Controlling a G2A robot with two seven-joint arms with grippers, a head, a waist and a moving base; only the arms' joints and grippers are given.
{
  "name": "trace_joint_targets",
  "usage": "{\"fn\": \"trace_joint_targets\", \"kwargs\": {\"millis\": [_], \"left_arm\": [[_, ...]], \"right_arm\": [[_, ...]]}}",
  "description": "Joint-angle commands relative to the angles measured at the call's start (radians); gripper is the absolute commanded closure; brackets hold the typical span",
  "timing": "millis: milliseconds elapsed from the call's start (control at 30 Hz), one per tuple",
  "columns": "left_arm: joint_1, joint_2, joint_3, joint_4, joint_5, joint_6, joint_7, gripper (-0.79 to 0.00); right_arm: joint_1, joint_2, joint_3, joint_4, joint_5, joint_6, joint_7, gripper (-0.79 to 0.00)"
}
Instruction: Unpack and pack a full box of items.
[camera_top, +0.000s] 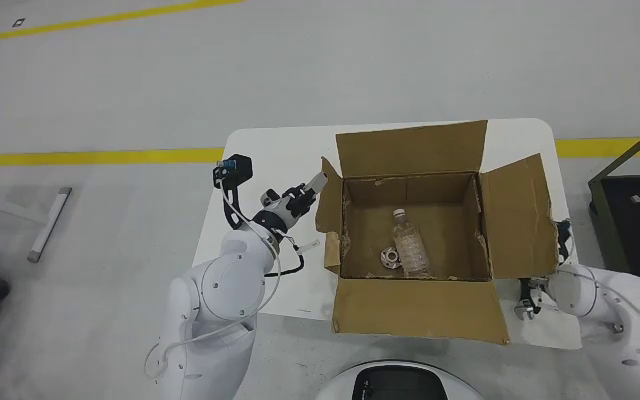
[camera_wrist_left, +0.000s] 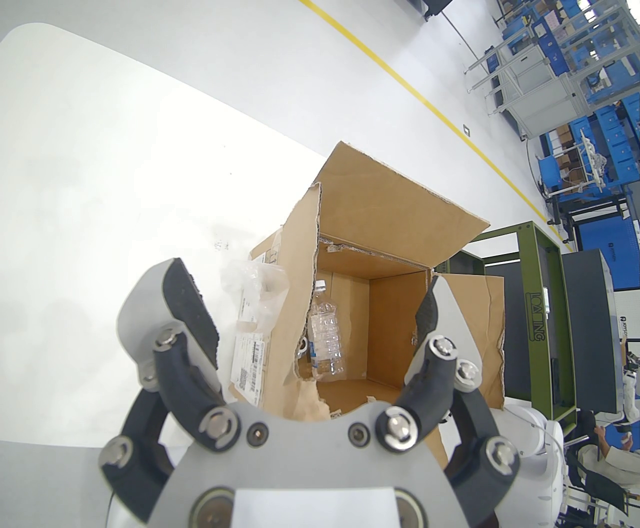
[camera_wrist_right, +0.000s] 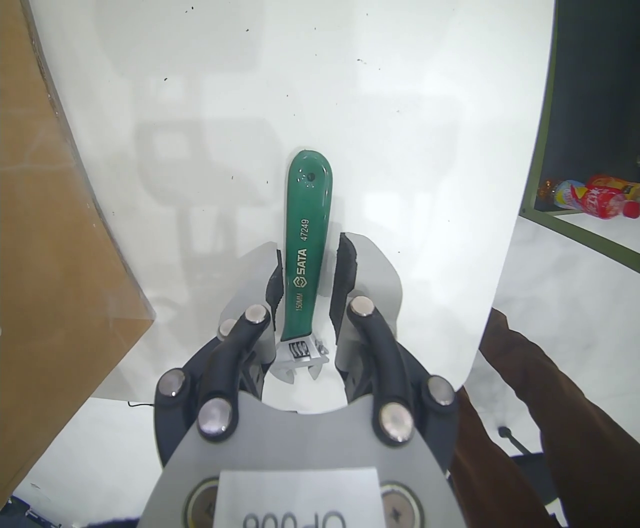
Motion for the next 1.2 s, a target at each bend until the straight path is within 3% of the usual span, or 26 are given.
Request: {"fn": "trace_joint_targets", "kwargs": {"millis": [0, 33, 67, 100, 967, 1033, 1100, 1133, 1167], "left_arm": [[0.0, 0.0, 0.0, 0.0, 0.0, 0.0, 0.0, -0.785], [0.0, 0.0, 0.0, 0.0, 0.0, 0.0, 0.0, -0.785], [0.0, 0.0, 0.0, 0.0, 0.0, 0.0, 0.0, -0.785], [0.0, 0.0, 0.0, 0.0, 0.0, 0.0, 0.0, -0.785], [0.0, 0.0, 0.0, 0.0, 0.0, 0.0, 0.0, -0.785], [0.0, 0.0, 0.0, 0.0, 0.0, 0.0, 0.0, -0.785], [0.0, 0.0, 0.0, 0.0, 0.0, 0.0, 0.0, -0.785], [0.0, 0.0, 0.0, 0.0, 0.0, 0.0, 0.0, -0.785], [0.0, 0.0, 0.0, 0.0, 0.0, 0.0, 0.0, -0.785]], "right_arm": [[0.003, 0.0, -0.001, 0.002, -0.002, -0.003, 0.0, -0.154], [0.005, 0.0, -0.002, 0.003, -0.002, -0.003, 0.001, -0.145], [0.006, 0.0, -0.002, 0.003, -0.004, -0.004, 0.0, -0.018], [0.008, -0.001, -0.002, 0.005, -0.004, -0.005, 0.0, 0.0], [-0.019, -0.001, 0.039, -0.068, 0.046, -0.058, -0.001, 0.0], [-0.027, -0.001, 0.036, -0.077, 0.054, -0.07, 0.006, -0.117], [-0.032, 0.0, 0.035, -0.083, 0.049, -0.076, 0.022, -0.376], [-0.033, 0.001, 0.036, -0.088, 0.045, -0.078, 0.031, -0.785], [-0.033, 0.002, 0.04, -0.095, 0.036, -0.074, 0.033, -0.785]]}}
